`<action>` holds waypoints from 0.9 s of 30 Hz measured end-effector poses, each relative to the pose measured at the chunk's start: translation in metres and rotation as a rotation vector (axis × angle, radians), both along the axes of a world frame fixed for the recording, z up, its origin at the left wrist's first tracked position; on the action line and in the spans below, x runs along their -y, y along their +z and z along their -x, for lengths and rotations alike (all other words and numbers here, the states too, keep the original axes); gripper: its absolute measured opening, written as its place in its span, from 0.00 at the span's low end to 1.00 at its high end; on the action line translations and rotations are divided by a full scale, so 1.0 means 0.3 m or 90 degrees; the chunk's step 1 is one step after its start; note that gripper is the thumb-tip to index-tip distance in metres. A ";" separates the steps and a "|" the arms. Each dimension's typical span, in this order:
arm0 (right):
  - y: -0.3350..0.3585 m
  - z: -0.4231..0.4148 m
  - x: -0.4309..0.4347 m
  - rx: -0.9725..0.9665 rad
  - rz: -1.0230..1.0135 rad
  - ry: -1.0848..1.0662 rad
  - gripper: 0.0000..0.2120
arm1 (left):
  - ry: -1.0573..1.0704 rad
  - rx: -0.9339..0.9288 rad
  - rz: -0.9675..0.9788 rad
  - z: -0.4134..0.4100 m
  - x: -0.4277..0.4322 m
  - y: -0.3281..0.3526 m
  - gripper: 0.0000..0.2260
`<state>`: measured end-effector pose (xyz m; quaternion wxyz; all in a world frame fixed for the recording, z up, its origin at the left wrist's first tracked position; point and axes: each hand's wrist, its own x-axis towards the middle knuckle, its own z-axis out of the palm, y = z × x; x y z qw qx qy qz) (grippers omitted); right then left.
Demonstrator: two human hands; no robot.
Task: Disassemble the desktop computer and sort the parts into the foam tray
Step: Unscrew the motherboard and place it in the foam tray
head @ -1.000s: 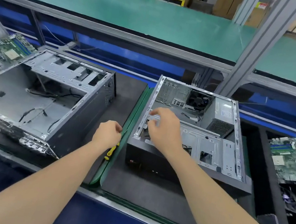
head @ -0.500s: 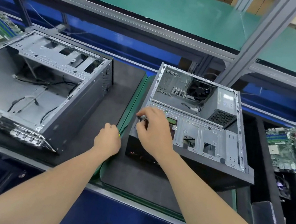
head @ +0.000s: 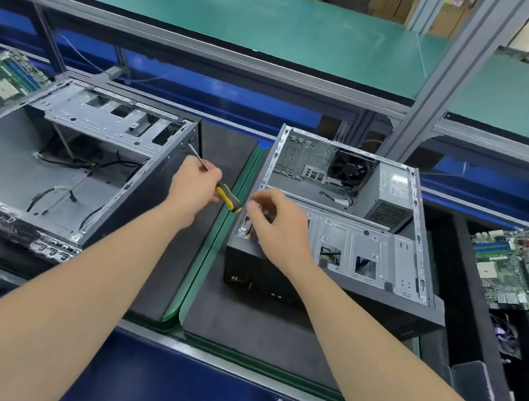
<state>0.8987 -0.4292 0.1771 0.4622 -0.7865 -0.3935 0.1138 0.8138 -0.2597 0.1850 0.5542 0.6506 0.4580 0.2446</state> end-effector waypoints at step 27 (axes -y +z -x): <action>0.251 -0.443 0.152 0.201 -0.005 -0.054 0.13 | -0.489 -0.061 -0.261 -0.338 0.275 0.109 0.19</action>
